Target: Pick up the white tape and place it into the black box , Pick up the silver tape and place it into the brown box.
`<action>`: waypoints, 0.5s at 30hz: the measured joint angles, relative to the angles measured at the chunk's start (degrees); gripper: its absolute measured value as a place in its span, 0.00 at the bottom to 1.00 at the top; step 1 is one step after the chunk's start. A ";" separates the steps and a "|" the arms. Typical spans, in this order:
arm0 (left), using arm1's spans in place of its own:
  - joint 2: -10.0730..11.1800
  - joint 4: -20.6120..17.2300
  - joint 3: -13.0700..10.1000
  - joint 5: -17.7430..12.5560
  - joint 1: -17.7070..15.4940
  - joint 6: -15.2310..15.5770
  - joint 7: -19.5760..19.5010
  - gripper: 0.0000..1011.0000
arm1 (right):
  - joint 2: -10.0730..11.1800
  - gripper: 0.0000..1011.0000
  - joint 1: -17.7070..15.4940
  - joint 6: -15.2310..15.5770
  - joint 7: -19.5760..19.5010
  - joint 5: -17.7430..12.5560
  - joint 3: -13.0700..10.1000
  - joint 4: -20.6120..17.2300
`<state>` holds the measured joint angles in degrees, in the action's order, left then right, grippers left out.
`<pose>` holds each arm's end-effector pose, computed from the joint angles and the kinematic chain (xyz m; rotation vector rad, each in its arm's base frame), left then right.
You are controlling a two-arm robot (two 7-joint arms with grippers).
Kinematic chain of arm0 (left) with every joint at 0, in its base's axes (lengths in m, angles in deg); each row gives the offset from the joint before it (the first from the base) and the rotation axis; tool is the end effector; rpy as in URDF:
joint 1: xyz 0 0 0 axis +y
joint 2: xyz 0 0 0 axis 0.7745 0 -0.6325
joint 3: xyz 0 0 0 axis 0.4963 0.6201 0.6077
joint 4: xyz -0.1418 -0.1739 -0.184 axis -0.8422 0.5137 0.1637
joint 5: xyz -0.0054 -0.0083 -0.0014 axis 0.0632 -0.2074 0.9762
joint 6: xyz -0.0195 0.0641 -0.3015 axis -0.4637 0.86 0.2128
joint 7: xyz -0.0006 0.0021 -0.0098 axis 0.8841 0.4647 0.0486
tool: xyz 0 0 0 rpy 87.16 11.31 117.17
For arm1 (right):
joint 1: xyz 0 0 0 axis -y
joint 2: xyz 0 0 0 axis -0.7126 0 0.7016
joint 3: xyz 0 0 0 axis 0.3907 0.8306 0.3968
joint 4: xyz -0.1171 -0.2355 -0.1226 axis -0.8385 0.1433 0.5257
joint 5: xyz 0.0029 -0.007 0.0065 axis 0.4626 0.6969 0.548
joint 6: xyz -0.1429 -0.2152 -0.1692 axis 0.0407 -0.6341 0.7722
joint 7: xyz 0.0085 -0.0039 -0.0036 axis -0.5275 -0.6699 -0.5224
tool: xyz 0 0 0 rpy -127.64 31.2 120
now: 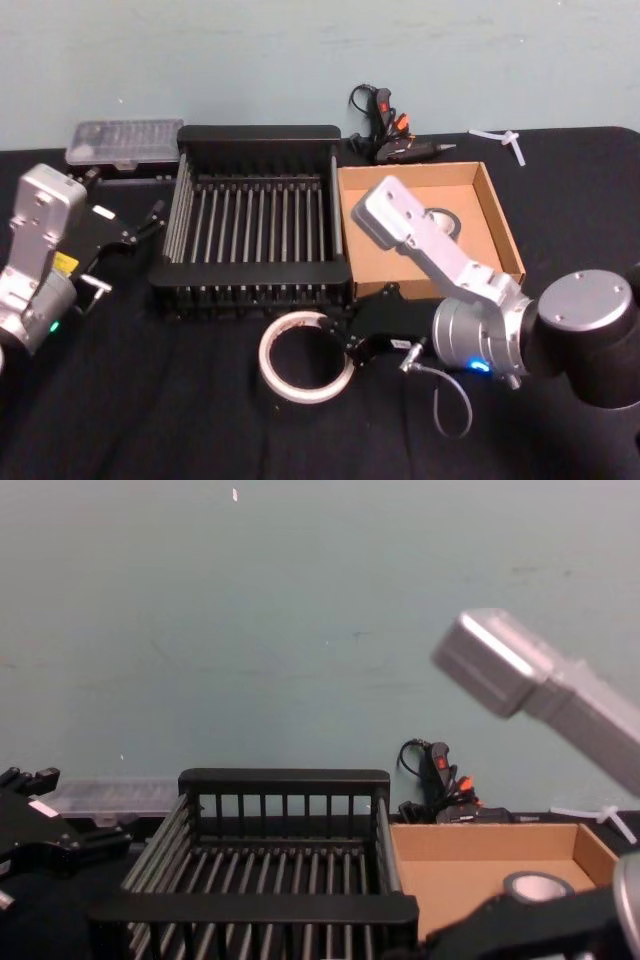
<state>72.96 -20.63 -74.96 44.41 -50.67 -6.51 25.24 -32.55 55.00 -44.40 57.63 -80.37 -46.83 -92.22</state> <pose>0.3582 0.0827 -0.3023 0.3044 -0.2850 1.2480 0.3258 0.0488 -0.2132 -0.5937 0.1380 -0.6232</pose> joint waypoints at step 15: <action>0.00 0.00 0.00 0.00 0.00 0.00 0.00 0.99 | 1.20 0.09 1.34 -3.13 -1.72 -2.16 -1.82 -3.33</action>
<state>72.97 -20.63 -74.96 44.41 -50.67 -6.51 25.24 -31.35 56.33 -47.53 55.90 -82.52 -48.65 -95.56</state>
